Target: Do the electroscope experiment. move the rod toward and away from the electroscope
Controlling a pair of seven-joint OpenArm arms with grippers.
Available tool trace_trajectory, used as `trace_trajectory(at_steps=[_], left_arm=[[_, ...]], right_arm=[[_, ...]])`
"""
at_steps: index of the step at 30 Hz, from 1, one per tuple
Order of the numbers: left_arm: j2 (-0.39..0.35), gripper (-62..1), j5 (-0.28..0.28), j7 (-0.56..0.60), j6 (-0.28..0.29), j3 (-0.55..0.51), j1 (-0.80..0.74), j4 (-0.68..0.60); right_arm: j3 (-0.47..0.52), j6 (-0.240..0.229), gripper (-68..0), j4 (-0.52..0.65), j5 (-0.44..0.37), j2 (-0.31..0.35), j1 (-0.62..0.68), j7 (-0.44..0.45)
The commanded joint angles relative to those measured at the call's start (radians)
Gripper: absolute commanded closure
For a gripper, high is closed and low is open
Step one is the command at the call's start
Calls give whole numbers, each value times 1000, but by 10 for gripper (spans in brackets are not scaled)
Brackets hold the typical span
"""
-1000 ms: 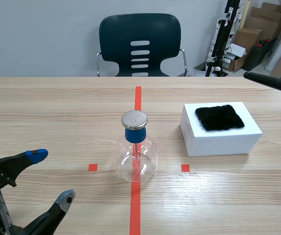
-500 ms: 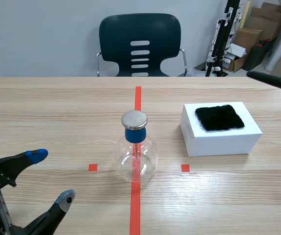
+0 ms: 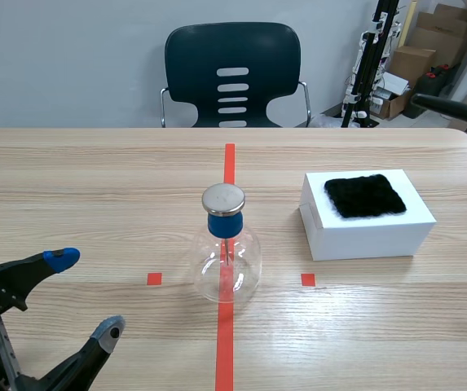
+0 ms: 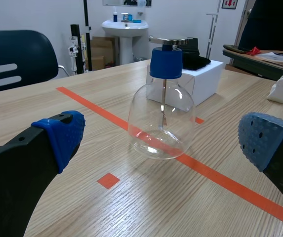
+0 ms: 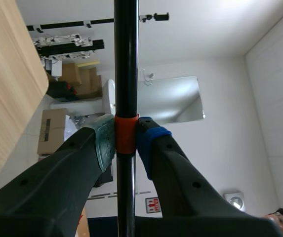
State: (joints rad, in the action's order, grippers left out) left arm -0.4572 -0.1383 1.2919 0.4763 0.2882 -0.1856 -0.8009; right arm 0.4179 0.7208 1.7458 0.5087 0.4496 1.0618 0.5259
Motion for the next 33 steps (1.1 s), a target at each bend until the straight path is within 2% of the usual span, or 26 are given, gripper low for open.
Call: trace_trajectory(at_steps=[1, 5, 6, 9, 11, 13, 16, 22, 28, 33], left_arm=[[-9, -623, 11, 18, 6, -6, 3, -20], [-9, -623, 11, 18, 6, -6, 3, -20], [-9, -623, 11, 18, 6, -6, 3, -20], [-9, -623, 11, 18, 6, -6, 3, -20], [-9, -623, 11, 18, 6, -6, 3, -20], [-9, -623, 11, 17, 6, -6, 3, -20], [-9, -623, 11, 18, 6, -6, 3, -20], [-9, -623, 11, 18, 6, -6, 3, -20], [-9, -623, 11, 18, 6, -6, 3, -20], [-9, -623, 11, 18, 6, -6, 3, -20]], right_arm=[[21, 62, -4, 20, 10, 33, -24, -24], [19, 62, -4, 46, 72, 71, -84, -71], [19, 51, -4, 57, 107, 79, -103, -97], [9, -33, -4, 89, 188, 89, -158, -147], [-21, -46, -4, 102, 233, 98, -198, -168], [-65, -59, -4, 113, 299, 109, -245, -215], [-157, -102, -4, 119, 413, 138, -308, -306], [-363, -167, -4, 119, 566, 187, -430, -470], [-480, -275, -4, 119, 657, 199, -484, -520], [-524, -338, -4, 117, 693, 199, -517, -543]])
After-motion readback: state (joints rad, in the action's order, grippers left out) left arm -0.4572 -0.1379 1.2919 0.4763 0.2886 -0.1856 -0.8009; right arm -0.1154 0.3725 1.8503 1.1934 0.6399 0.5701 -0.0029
